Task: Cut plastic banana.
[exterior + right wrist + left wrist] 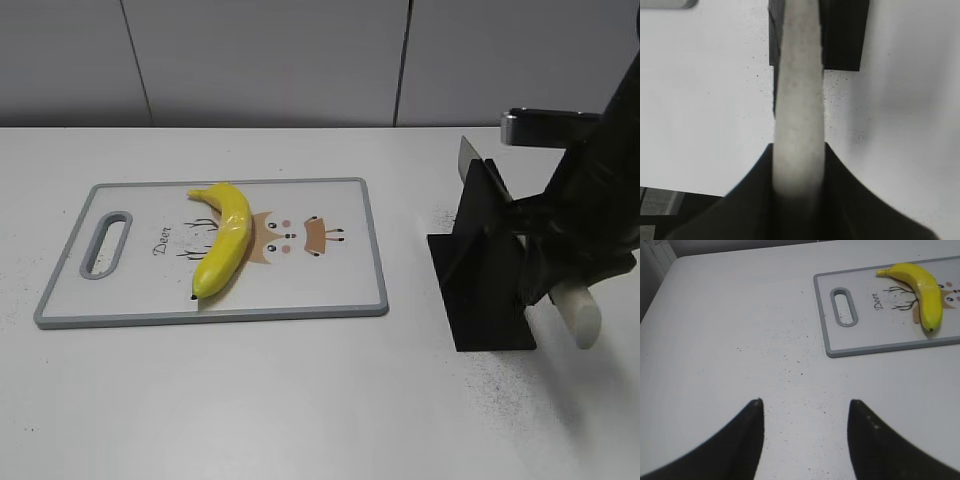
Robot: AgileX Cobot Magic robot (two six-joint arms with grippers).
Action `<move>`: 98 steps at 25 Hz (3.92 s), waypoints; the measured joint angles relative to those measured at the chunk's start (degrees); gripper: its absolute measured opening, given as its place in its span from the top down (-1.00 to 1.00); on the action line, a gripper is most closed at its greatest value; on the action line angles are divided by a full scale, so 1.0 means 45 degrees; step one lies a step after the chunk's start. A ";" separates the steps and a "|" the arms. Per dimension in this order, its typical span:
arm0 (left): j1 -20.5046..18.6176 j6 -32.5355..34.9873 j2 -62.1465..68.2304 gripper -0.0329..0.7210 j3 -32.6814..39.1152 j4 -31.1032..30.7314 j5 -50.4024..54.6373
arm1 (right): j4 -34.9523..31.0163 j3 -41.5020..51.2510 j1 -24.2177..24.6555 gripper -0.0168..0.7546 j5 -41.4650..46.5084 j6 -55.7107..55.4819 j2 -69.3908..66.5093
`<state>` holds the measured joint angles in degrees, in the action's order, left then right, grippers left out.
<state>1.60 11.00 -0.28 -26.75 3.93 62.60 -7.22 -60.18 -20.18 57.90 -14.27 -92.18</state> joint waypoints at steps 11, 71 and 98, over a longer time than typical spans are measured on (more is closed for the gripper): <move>0.0000 0.0000 0.0000 -0.42 0.0000 0.0000 0.0000 | 0.0397 -0.0011 -0.0010 0.54 0.0101 -0.0559 0.1969; 0.1484 1.5188 2.1870 -0.63 -1.3504 0.6484 0.0694 | -0.2151 -1.2431 -0.1353 0.55 0.2615 1.8327 -0.7538; 0.2261 1.5577 2.4779 0.89 -1.4187 0.5276 -0.1017 | -0.2132 -1.2563 -0.1386 0.55 0.1950 1.8820 -0.8122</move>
<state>11.77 81.10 111.22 -90.60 27.67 58.02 -16.82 -116.71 -26.42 66.68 70.43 -128.72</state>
